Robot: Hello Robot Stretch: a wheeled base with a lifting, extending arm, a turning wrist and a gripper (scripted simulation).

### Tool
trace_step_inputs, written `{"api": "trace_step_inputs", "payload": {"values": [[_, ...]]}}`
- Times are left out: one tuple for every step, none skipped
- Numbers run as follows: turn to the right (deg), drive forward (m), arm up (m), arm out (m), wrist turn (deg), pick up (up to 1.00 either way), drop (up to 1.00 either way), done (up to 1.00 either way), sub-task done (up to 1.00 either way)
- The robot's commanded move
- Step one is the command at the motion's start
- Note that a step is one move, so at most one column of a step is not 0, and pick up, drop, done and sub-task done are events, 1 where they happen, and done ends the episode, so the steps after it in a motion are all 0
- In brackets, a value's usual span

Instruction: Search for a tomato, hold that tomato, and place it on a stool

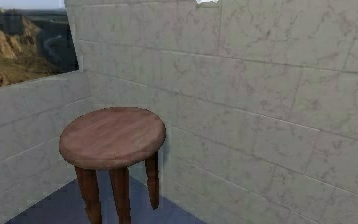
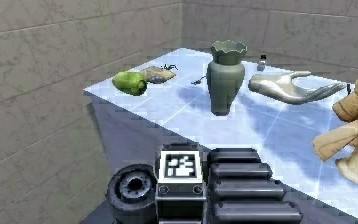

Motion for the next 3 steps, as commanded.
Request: {"api": "trace_step_inputs", "payload": {"values": [[-45.0,0.00,0.00,0.00,0.0,0.00,0.00,0.00,0.00],[-45.0,0.00,0.00,0.00,0.0,0.00,0.00,0.00,0.00],[-45.0,0.00,0.00,0.00,0.0,0.00,0.00,0.00,0.00]]}}
